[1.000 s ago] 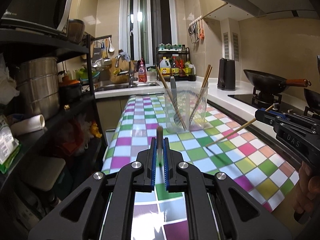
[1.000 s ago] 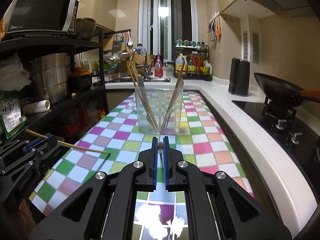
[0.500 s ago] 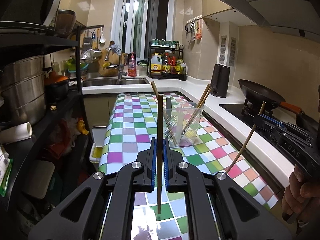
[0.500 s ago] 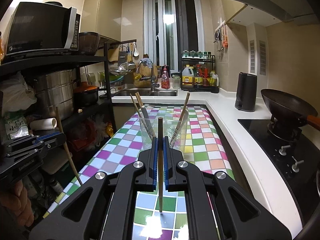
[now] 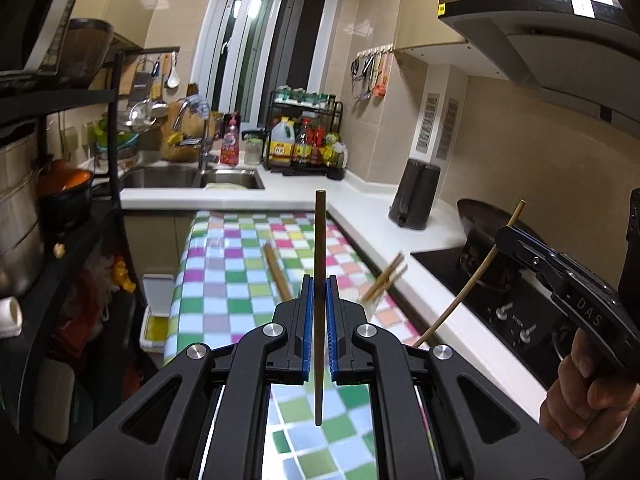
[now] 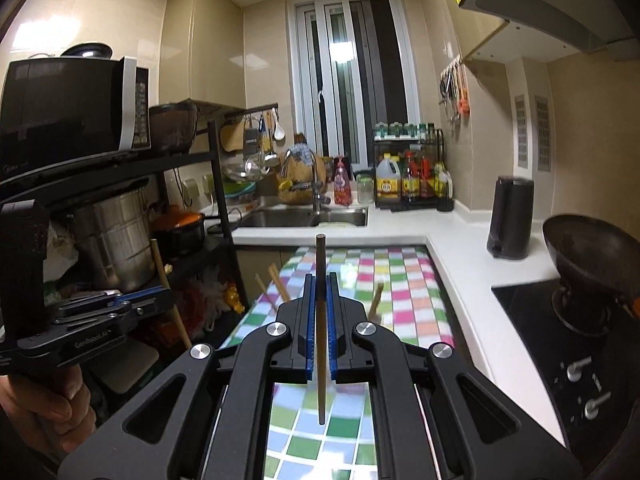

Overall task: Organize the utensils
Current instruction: 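Lower both chopsticks into the clear holder and open both tools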

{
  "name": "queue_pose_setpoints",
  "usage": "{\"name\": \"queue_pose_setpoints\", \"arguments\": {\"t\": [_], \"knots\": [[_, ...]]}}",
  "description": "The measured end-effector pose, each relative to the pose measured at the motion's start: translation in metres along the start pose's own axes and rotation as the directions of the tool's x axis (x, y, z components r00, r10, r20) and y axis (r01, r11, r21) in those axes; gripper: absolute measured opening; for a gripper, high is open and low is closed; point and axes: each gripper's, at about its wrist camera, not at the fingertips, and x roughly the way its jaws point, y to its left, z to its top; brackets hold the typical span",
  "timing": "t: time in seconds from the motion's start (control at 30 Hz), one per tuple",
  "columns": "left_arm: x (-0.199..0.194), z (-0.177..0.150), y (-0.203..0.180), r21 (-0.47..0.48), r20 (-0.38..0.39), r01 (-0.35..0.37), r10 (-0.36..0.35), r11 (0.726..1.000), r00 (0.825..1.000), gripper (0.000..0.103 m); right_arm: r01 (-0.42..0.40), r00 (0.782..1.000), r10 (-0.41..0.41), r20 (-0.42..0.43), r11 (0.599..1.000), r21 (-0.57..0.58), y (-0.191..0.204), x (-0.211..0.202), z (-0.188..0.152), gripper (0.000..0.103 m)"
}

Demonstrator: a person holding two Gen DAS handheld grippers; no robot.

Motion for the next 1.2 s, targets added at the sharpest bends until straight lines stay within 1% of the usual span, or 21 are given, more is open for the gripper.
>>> {"name": "queue_pose_setpoints", "arguments": {"t": [0.13, 0.23, 0.3, 0.37, 0.43, 0.5, 0.57, 0.63, 0.7, 0.8, 0.9, 1.03, 1.2], "knots": [[0.026, 0.036, -0.008, 0.026, 0.053, 0.018, -0.019, 0.999, 0.998, 0.006, 0.007, 0.998, -0.007, 0.059, 1.000, 0.005, -0.005, 0.018, 0.030, 0.005], [0.048, 0.053, -0.015, 0.050, 0.083, 0.016, -0.020, 0.999, 0.996, 0.006, 0.022, 0.995, -0.021, 0.099, 1.000, -0.006, -0.006, 0.035, 0.048, 0.005], [0.066, 0.059, -0.014, 0.050, 0.087, 0.012, -0.016, 0.999, 0.996, 0.006, 0.025, 0.993, -0.023, 0.118, 1.000, -0.013, -0.007, 0.047, 0.056, 0.005], [0.085, 0.061, -0.012, 0.044, 0.075, 0.013, -0.016, 0.999, 0.997, 0.006, 0.040, 0.991, -0.035, 0.129, 0.999, -0.032, -0.006, 0.062, 0.060, 0.005], [0.101, 0.058, -0.010, 0.051, 0.081, 0.002, -0.006, 0.999, 0.997, 0.006, 0.046, 0.992, -0.042, 0.115, 0.998, -0.038, -0.008, 0.081, 0.058, 0.005], [0.113, 0.057, -0.011, 0.070, 0.094, -0.010, 0.004, 0.997, 0.996, 0.007, 0.048, 0.996, -0.045, 0.079, 0.998, -0.034, -0.012, 0.102, 0.051, 0.005], [0.120, 0.057, -0.011, 0.065, 0.093, 0.004, -0.010, 0.998, 0.996, 0.007, 0.050, 0.998, -0.049, 0.034, 0.998, -0.023, -0.019, 0.122, 0.038, 0.005], [0.123, 0.057, -0.011, 0.057, 0.102, 0.012, -0.018, 0.998, 0.995, 0.006, 0.045, 0.999, -0.045, 0.004, 0.999, -0.009, -0.024, 0.134, 0.027, 0.005], [0.128, 0.058, -0.013, 0.077, 0.104, 0.012, -0.020, 0.997, 0.994, 0.007, 0.044, 0.999, -0.044, -0.006, 0.999, -0.004, -0.027, 0.142, 0.020, 0.005], [0.140, 0.059, -0.014, 0.079, 0.088, 0.013, -0.020, 0.997, 0.996, 0.006, 0.043, 0.999, -0.043, -0.012, 0.999, 0.000, -0.031, 0.150, 0.016, 0.005], [0.148, 0.053, -0.012, 0.062, 0.068, 0.019, -0.023, 0.998, 0.997, 0.006, 0.045, 0.999, -0.046, -0.022, 0.999, -0.002, -0.033, 0.160, 0.012, 0.005], [0.159, 0.045, -0.016, 0.080, 0.039, 0.018, -0.021, 0.997, 0.999, 0.006, 0.049, 0.999, -0.049, -0.022, 0.999, -0.009, -0.034, 0.164, 0.009, 0.005], [0.170, 0.034, -0.018, 0.086, 0.009, 0.021, -0.022, 0.996, 1.000, 0.006, 0.045, 0.997, -0.044, -0.062, 0.999, 0.008, -0.042, 0.175, 0.001, 0.005]]}}
